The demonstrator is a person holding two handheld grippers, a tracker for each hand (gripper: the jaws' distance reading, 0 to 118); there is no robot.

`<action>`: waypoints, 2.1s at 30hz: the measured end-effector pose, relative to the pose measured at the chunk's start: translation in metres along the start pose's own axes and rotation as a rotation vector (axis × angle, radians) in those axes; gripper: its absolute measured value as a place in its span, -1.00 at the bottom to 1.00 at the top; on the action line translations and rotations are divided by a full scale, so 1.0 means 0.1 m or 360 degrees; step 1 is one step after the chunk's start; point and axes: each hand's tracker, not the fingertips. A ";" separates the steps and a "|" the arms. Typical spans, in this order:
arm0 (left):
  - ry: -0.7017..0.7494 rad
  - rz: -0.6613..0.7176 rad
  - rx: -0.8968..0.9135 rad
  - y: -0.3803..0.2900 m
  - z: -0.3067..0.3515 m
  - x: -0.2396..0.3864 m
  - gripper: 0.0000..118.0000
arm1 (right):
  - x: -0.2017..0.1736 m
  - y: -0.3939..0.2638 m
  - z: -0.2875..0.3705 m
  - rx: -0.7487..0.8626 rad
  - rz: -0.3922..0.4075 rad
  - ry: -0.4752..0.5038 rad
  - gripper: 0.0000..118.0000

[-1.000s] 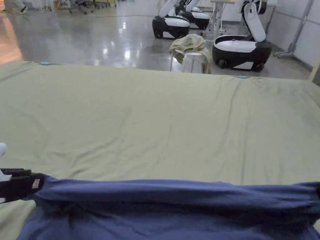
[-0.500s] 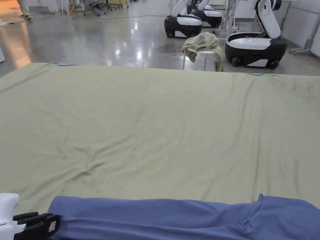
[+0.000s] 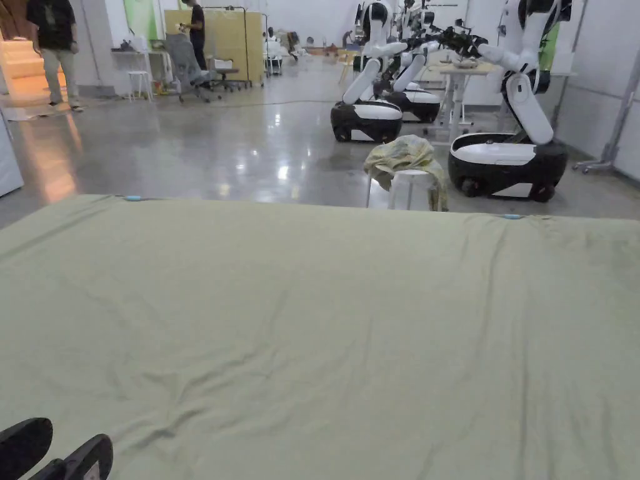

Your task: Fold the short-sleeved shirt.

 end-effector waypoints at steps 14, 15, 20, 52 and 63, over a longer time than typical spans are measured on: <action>-0.0024 -0.0090 0.0089 0.03 0.07 0.18 -0.97 | -0.56 -0.06 -0.28 0.0023 0.0230 0.0108 -1.00; -0.0025 -0.0072 0.0089 0.02 0.08 0.14 -0.97 | -0.55 -0.04 -0.29 0.0024 0.0206 0.0097 -1.00; -0.0027 0.0094 0.0019 0.00 0.06 -0.10 -0.96 | -0.48 0.00 -0.29 0.0036 0.0149 0.0066 -1.00; -0.0482 0.1558 -0.0984 -1.46 -1.45 -1.69 -0.85 | -0.39 -0.28 -0.24 -0.0207 -0.0053 0.0109 -1.00; -0.0078 0.1042 -0.0780 -0.26 -0.84 -2.19 -0.85 | -0.21 -0.34 -0.25 -0.0200 -0.0099 0.0129 -1.00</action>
